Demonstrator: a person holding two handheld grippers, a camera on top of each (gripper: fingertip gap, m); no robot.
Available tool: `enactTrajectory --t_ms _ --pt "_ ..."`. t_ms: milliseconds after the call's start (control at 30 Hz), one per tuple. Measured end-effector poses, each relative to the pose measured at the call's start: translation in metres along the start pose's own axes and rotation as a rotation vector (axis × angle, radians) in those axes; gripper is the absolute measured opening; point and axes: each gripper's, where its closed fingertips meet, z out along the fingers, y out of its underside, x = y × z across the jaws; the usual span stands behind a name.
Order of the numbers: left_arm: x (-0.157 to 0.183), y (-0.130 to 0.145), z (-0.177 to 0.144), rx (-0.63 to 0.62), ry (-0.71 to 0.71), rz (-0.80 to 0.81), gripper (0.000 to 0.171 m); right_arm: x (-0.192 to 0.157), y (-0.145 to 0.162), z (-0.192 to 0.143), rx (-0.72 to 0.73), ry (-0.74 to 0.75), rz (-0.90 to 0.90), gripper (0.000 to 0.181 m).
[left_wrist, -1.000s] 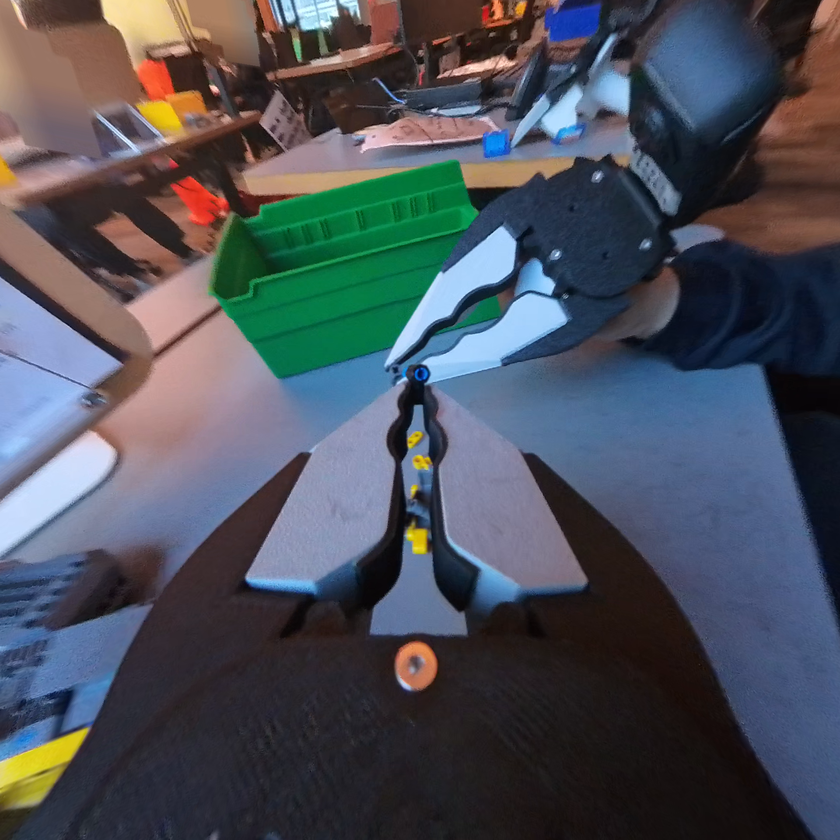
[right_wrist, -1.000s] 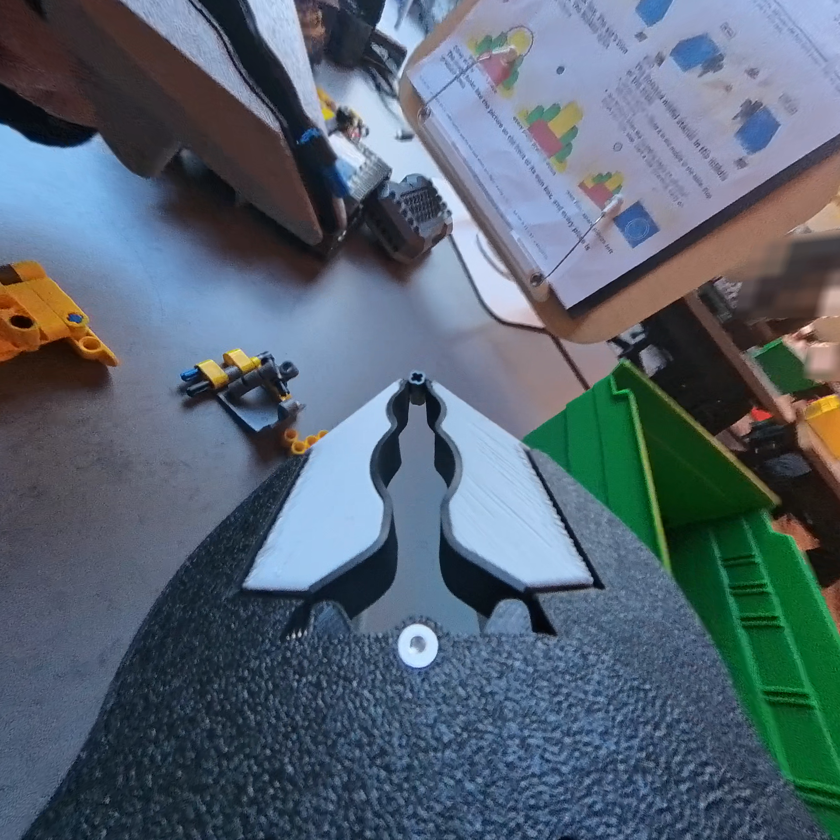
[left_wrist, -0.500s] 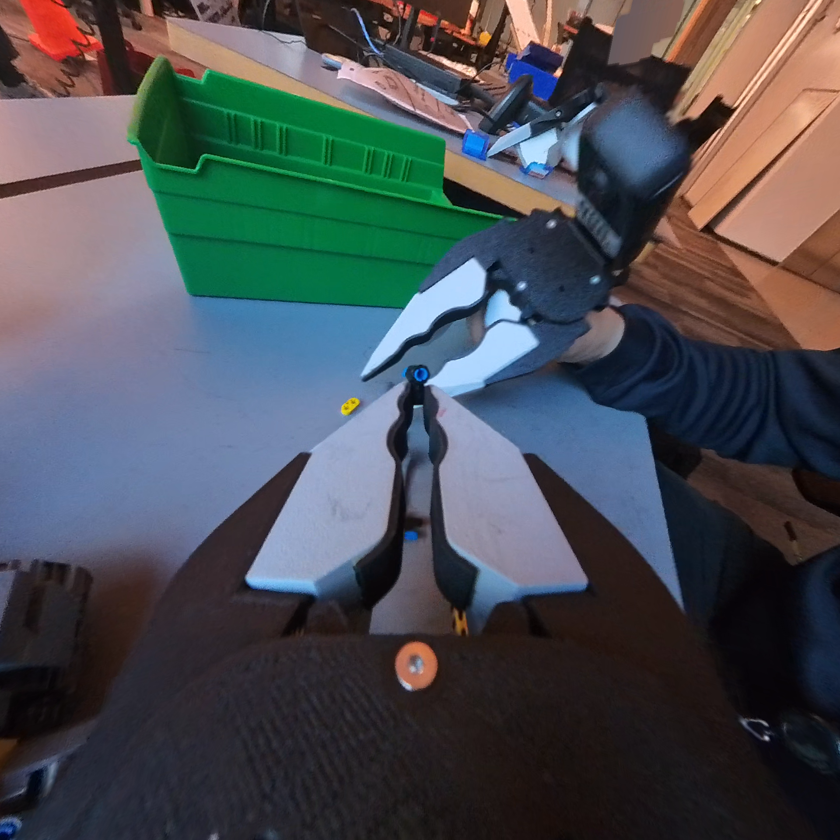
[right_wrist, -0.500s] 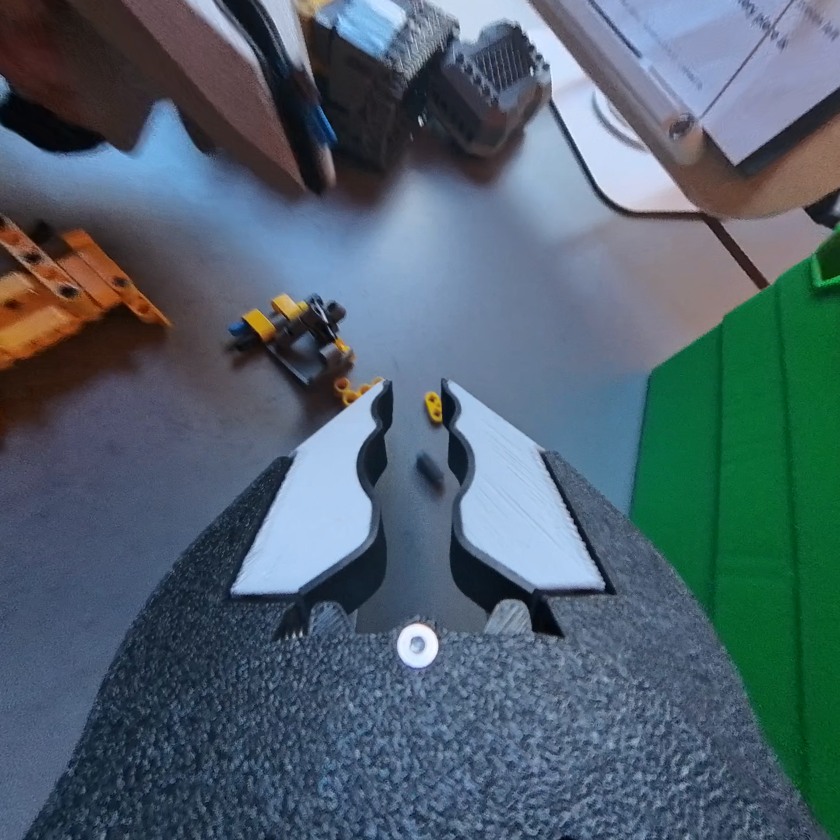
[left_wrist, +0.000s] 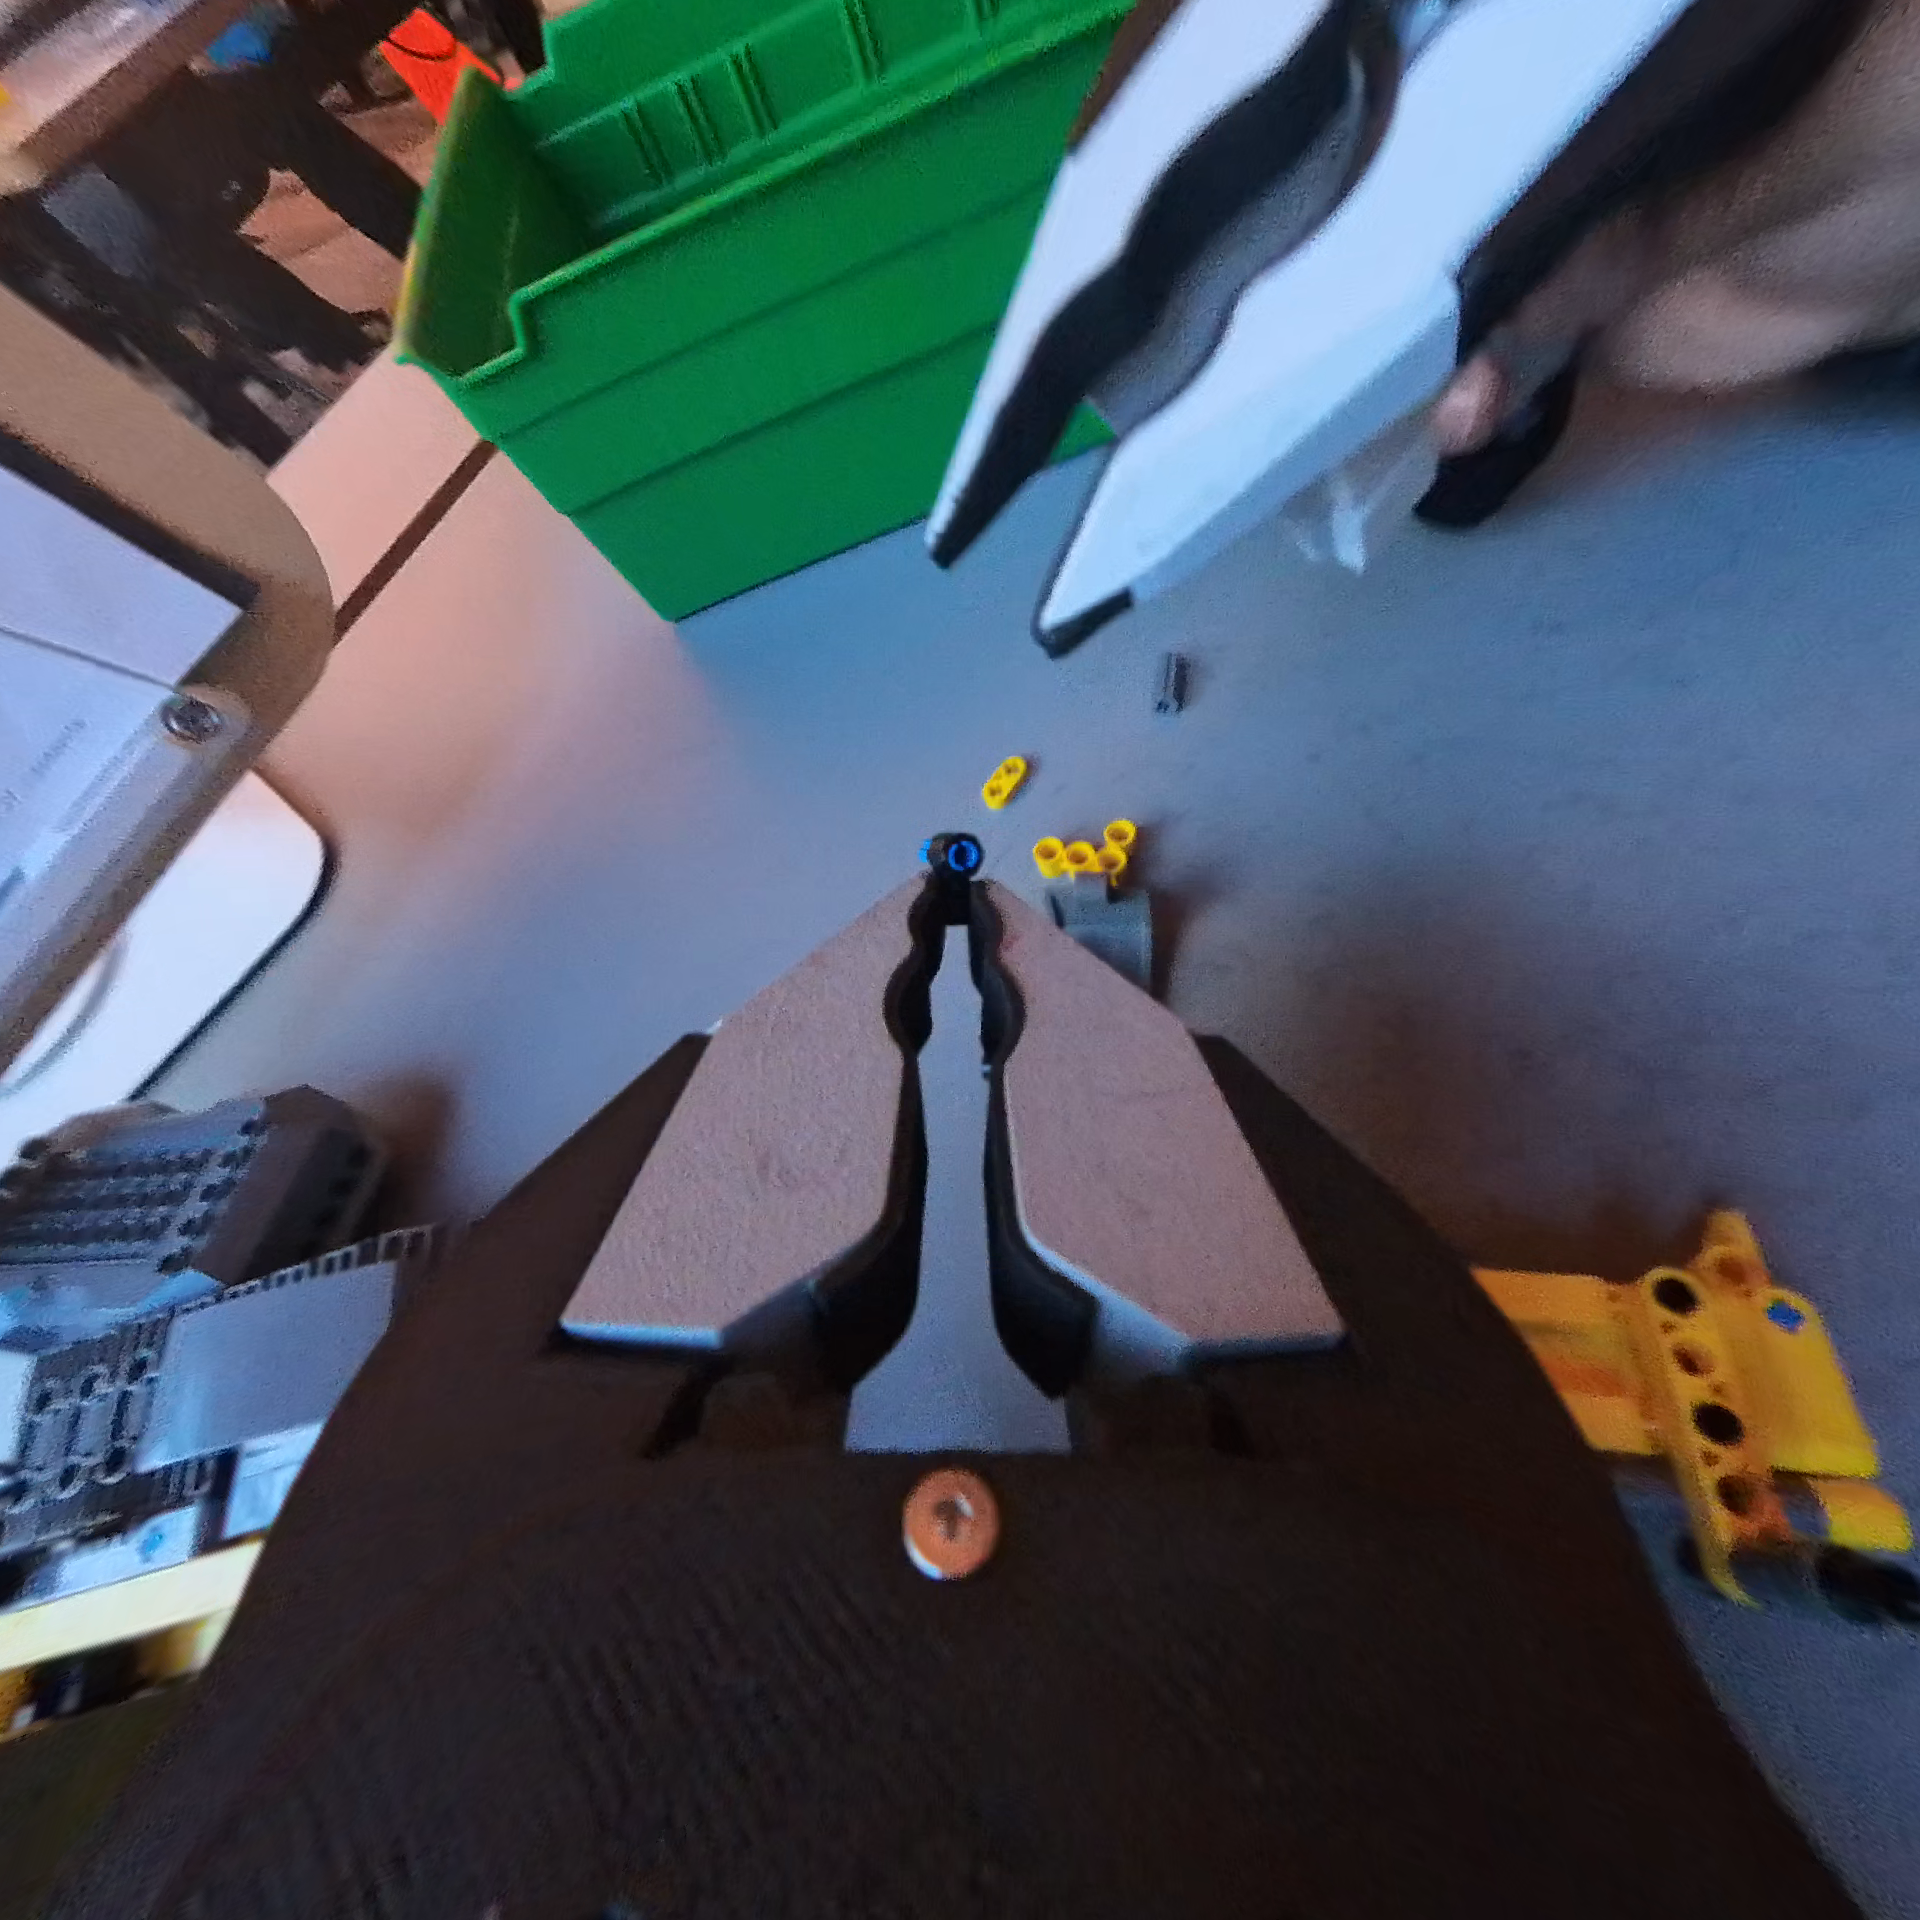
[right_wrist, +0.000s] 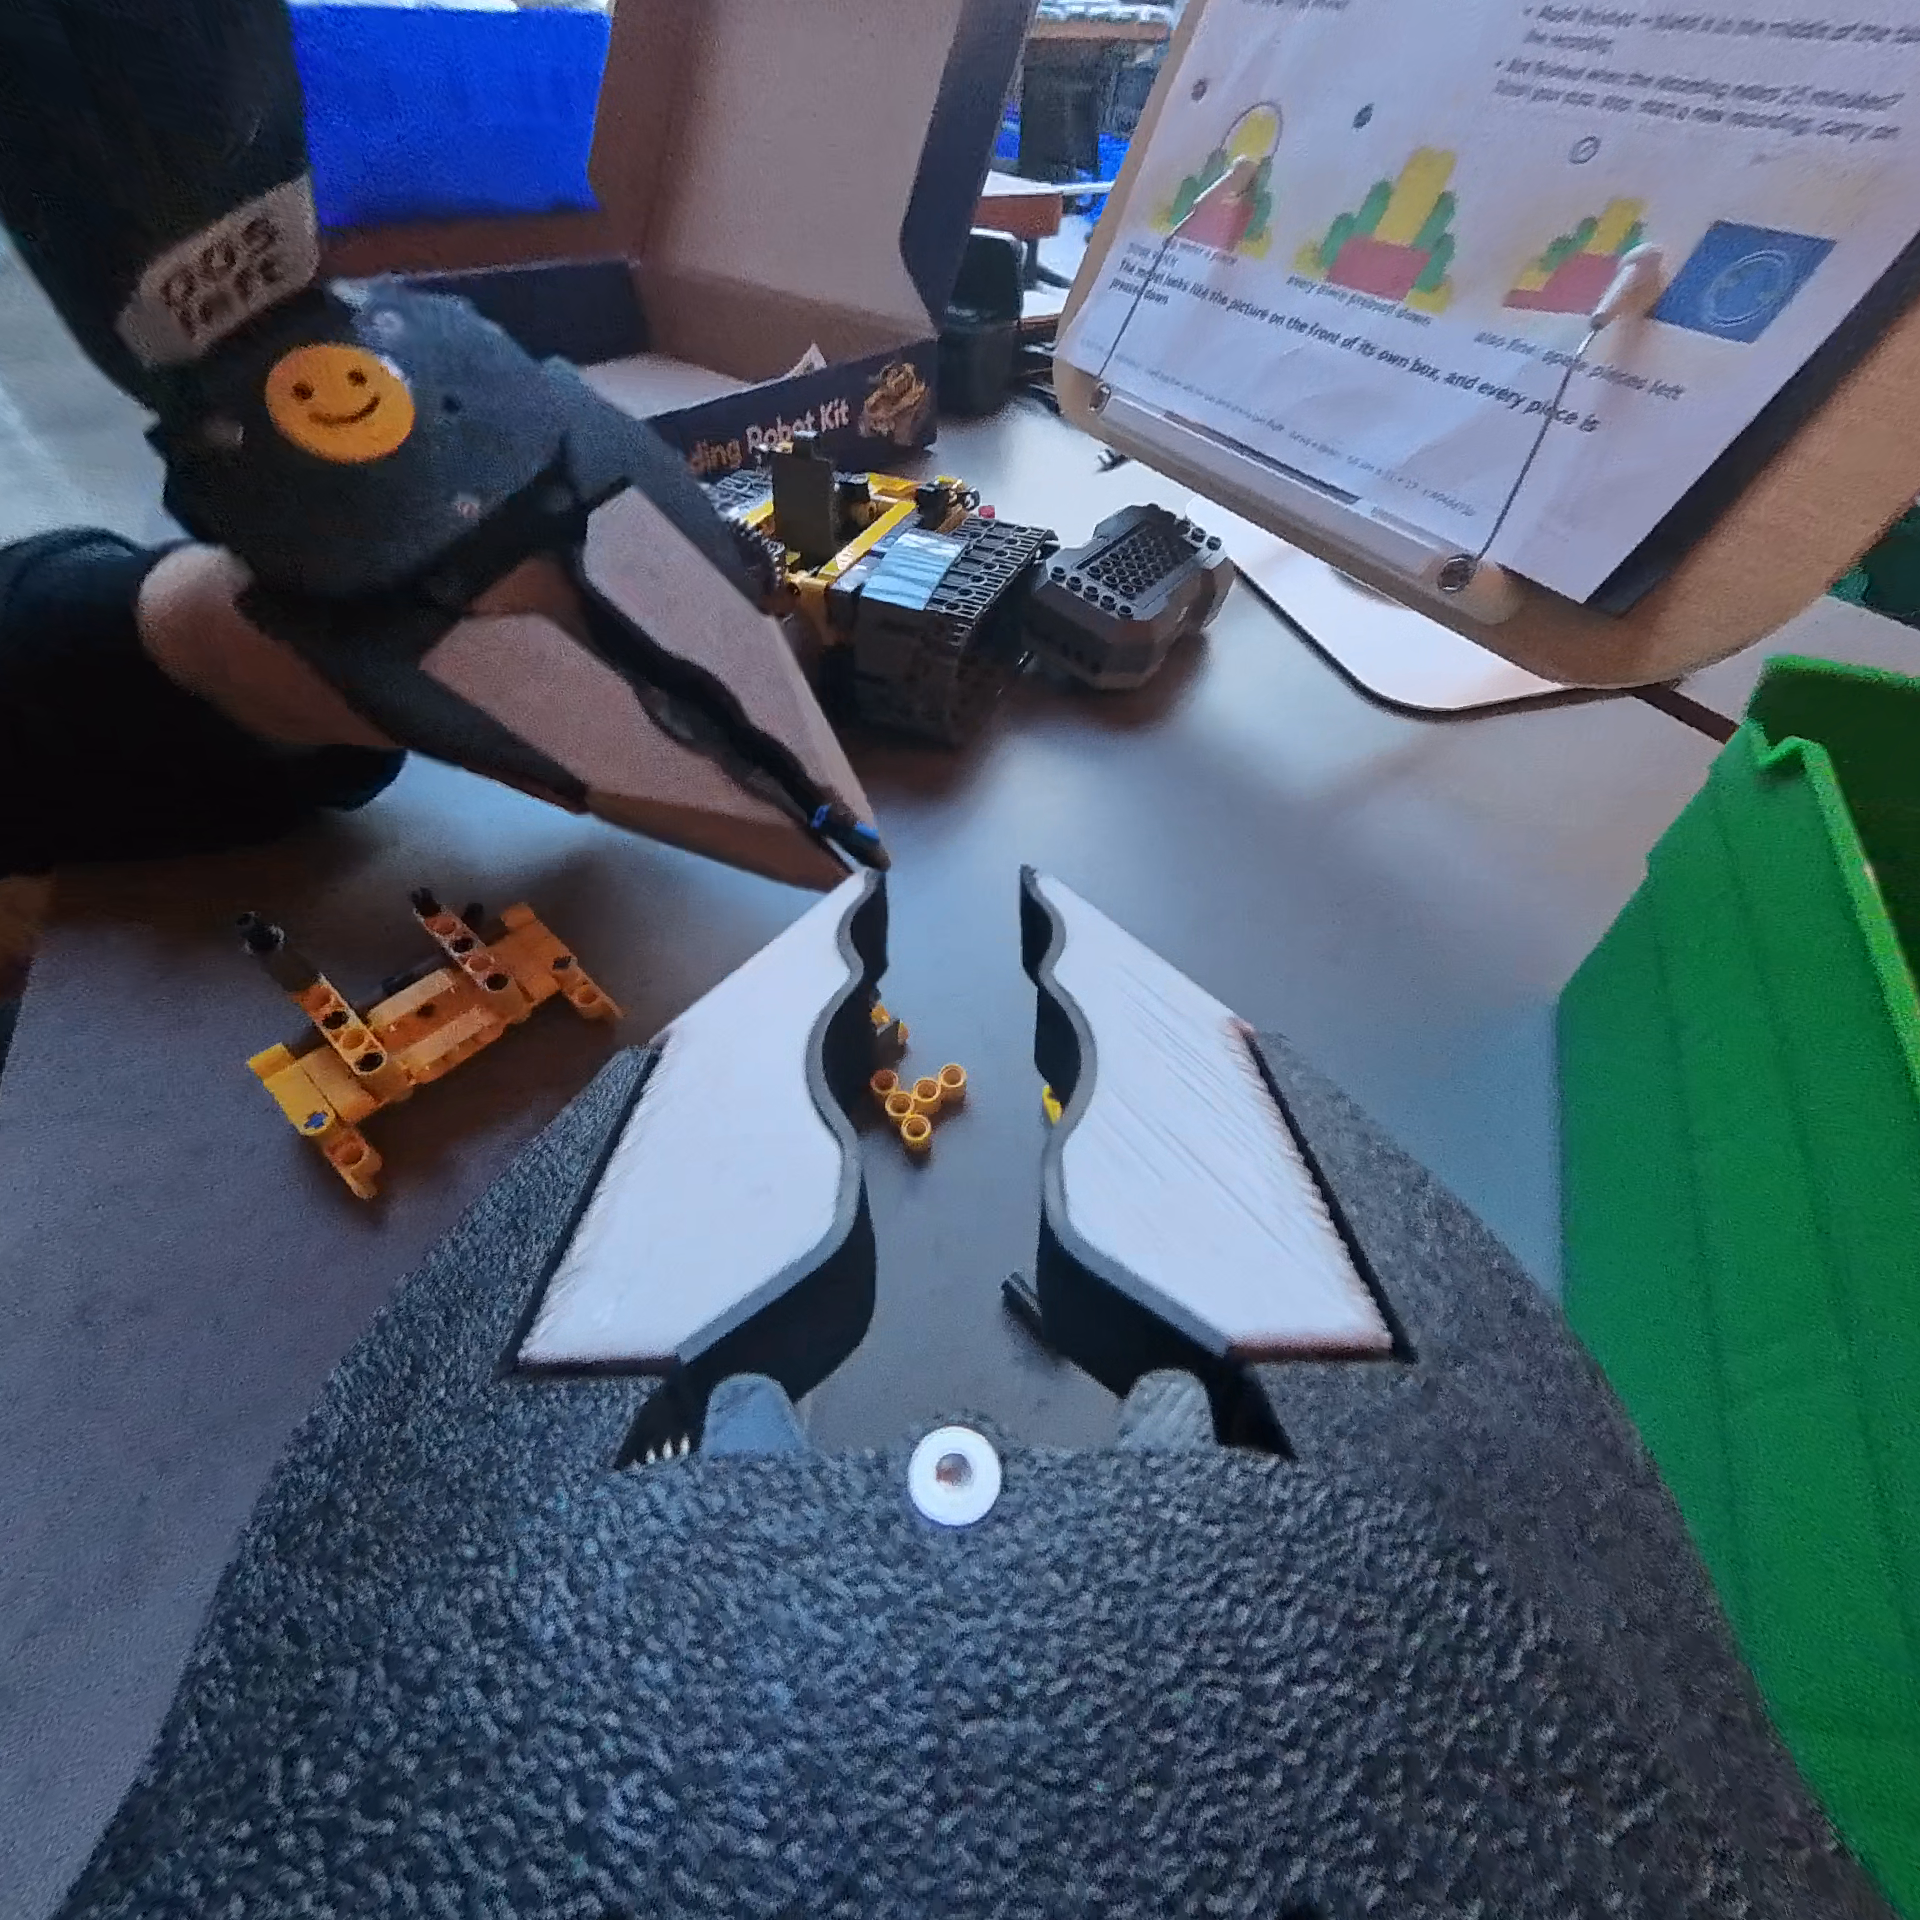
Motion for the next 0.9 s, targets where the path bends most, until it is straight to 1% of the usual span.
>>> enactTrajectory --t_ms 100,167,467,600,733,800,900 --pt "-0.001 0.009 0.004 -0.063 -0.061 0.111 0.001 0.003 0.002 0.001 -0.006 0.007 0.014 0.024" --pt "0.0 0.011 0.006 -0.078 -0.067 0.147 0.001 0.002 0.004 0.002 -0.017 0.002 0.011 0.025" --pt "-0.001 0.009 0.005 -0.067 -0.079 0.152 0.001 -0.004 0.009 0.006 -0.039 -0.014 -0.005 0.024" --pt "0.001 0.008 0.005 -0.063 -0.074 0.161 0.001 -0.01 0.007 0.006 -0.028 -0.059 0.007 0.024" --pt "0.006 -0.006 0.002 0.009 -0.093 0.25 0.001 -0.026 0.008 0.009 -0.038 -0.138 0.014 0.021" --pt "0.006 -0.014 -0.002 0.052 -0.13 0.315 0.001 -0.032 0.005 0.009 -0.014 -0.171 0.025 0.017" --pt "0.007 -0.026 -0.007 0.105 -0.203 0.448 0.001 -0.034 0.0 0.007 0.011 -0.187 0.044 0.017"
